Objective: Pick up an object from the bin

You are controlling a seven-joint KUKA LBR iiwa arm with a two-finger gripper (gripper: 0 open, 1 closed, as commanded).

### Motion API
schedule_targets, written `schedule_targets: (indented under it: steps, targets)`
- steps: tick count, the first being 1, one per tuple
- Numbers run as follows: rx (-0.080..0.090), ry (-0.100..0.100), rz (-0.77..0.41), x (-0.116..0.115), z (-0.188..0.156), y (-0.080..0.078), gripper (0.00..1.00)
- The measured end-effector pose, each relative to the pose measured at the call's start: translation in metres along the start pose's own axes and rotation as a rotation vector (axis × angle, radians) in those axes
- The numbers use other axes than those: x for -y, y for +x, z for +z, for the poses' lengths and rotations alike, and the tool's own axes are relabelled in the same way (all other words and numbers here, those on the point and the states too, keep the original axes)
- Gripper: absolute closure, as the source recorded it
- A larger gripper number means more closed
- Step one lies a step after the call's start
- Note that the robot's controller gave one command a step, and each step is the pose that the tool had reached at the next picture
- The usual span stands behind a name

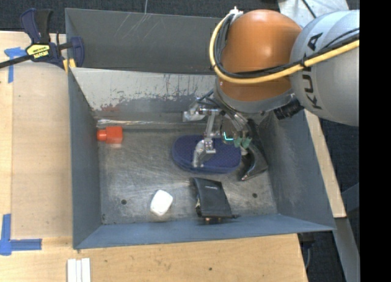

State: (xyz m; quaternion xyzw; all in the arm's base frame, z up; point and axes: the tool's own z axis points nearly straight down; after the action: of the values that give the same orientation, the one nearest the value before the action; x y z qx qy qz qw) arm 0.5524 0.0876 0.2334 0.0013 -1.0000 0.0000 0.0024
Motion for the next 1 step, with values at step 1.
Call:
schedule_targets:
  steps: [1]
  targets:
    - [0.002, 0.003, 0.059, 0.0849, 0.0773, -0.0468, 0.00]
